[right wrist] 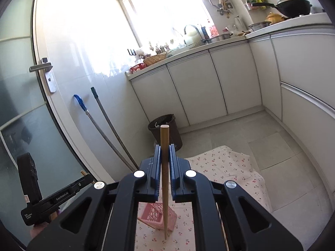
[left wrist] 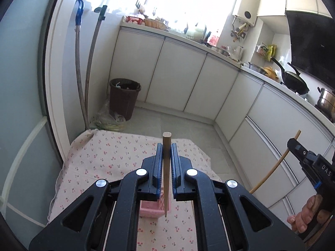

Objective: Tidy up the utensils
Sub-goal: 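Lower the chopstick into the pink basket and open the left gripper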

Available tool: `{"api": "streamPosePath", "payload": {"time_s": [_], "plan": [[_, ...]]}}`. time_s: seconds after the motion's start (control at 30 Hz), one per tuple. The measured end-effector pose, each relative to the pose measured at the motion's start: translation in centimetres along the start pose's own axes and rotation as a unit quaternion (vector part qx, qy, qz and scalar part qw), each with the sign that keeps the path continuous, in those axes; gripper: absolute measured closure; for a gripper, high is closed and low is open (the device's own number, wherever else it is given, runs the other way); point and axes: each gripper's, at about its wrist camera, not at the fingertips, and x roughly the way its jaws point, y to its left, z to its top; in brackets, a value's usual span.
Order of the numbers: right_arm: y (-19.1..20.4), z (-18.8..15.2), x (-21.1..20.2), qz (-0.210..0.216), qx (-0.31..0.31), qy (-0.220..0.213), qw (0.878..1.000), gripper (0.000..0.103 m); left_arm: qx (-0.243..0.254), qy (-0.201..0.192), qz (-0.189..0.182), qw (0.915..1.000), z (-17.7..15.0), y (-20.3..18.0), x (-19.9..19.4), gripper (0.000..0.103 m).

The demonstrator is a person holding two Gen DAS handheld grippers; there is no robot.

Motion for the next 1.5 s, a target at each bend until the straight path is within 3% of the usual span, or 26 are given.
{"api": "streamPosePath", "payload": {"time_s": [0.17,0.43,0.67,0.97,1.1,1.3,1.5], "plan": [[0.5,-0.1,3.5,0.001,0.007,0.0,1.0,0.095,-0.01,-0.02,0.009,0.9997,1.6,0.4,1.4,0.096],[1.8,-2.0,8.6,-0.009,-0.015,0.02,1.0,0.095,-0.02,0.066,0.032,0.9971,-1.7,2.8,7.5,0.092],[2.1,-3.0,10.7,-0.023,-0.011,0.027,0.999,0.095,-0.041,0.049,0.042,0.9971,-1.6,4.4,5.6,0.079],[3.0,-4.9,13.1,-0.043,-0.019,0.038,0.998,0.095,-0.063,0.028,0.049,0.9964,-0.7,5.4,3.8,0.077],[3.1,-6.5,14.6,-0.044,-0.022,0.068,0.996,0.095,-0.054,0.03,0.05,0.9969,-0.9,4.6,3.8,0.076],[3.5,-7.1,13.5,-0.054,-0.046,0.081,0.994,0.09,-0.024,0.04,0.042,0.998,-1.6,2.7,4.0,0.075],[2.0,-7.7,10.4,-0.091,-0.05,0.092,0.99,0.084,0.004,0.068,0.028,0.9973,-3.1,0.5,4.3,0.071]]}}
